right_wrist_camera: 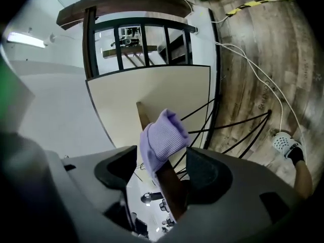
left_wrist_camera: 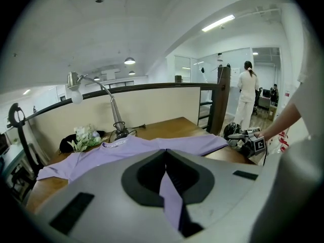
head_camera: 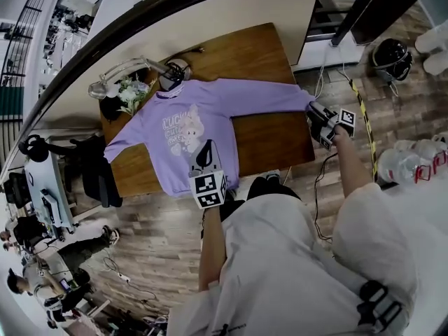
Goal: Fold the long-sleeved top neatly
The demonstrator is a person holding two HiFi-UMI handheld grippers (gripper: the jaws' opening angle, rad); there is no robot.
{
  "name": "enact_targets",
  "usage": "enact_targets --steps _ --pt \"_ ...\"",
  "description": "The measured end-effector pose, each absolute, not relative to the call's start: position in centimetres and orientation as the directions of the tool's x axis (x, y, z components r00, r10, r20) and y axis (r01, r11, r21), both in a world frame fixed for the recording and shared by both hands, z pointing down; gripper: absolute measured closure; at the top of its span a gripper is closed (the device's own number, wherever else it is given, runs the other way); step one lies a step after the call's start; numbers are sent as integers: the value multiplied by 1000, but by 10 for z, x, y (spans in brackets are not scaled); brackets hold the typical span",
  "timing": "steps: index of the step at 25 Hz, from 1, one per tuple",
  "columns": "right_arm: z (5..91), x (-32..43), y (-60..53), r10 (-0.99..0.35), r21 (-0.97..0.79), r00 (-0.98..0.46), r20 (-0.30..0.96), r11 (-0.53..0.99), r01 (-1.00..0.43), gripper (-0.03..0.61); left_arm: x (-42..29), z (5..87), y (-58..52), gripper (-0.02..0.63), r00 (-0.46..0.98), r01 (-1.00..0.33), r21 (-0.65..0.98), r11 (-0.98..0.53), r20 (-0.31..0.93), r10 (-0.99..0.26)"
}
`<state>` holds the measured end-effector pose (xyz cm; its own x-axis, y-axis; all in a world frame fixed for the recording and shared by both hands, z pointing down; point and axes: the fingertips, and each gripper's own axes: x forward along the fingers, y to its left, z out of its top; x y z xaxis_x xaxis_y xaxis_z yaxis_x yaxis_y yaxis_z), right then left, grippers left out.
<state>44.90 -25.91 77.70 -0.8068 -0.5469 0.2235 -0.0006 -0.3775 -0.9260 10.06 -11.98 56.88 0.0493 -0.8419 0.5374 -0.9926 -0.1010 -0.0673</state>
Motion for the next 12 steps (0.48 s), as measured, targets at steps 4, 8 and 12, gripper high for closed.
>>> enact_targets --steps 4,8,12 --pt "781 451 -265 -583 -922 -790 190 -382 60 301 99 572 -111 590 27 -994 -75 -81 547 -837" --pt "783 462 -271 -639 -929 -746 188 -361 75 409 99 574 -101 591 12 -996 -71 -60 546 -838" --pt "771 475 -284 -718 -955 -674 175 -289 60 510 88 578 -94 591 -9 -997 -69 -35 547 -837"
